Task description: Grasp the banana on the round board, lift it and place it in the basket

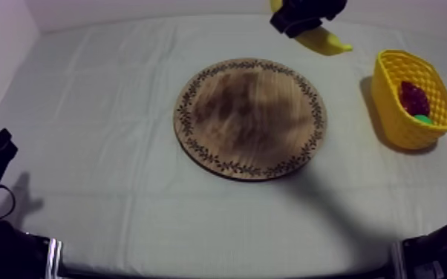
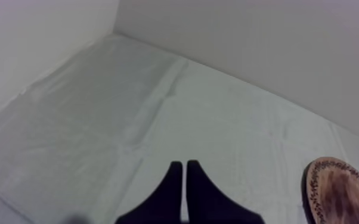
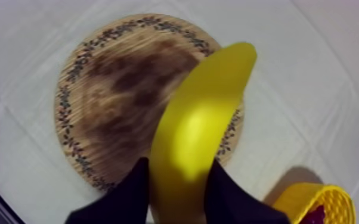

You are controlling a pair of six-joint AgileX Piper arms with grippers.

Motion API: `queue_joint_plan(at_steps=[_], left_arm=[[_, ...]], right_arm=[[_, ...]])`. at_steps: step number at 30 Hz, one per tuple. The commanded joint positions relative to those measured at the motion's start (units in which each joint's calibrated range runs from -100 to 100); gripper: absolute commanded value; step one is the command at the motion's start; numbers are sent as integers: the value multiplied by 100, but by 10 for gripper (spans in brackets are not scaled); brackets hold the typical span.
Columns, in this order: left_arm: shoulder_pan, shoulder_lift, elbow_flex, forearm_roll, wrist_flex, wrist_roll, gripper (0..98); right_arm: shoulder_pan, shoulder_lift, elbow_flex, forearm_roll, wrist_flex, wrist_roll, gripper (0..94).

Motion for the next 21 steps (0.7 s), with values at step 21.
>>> queue_joint_plan(at_steps=[21], left_arm=[[1,0,3,2,-1,0,1]], right_arm=[[2042,-751,1391,3,277,-343,203]])
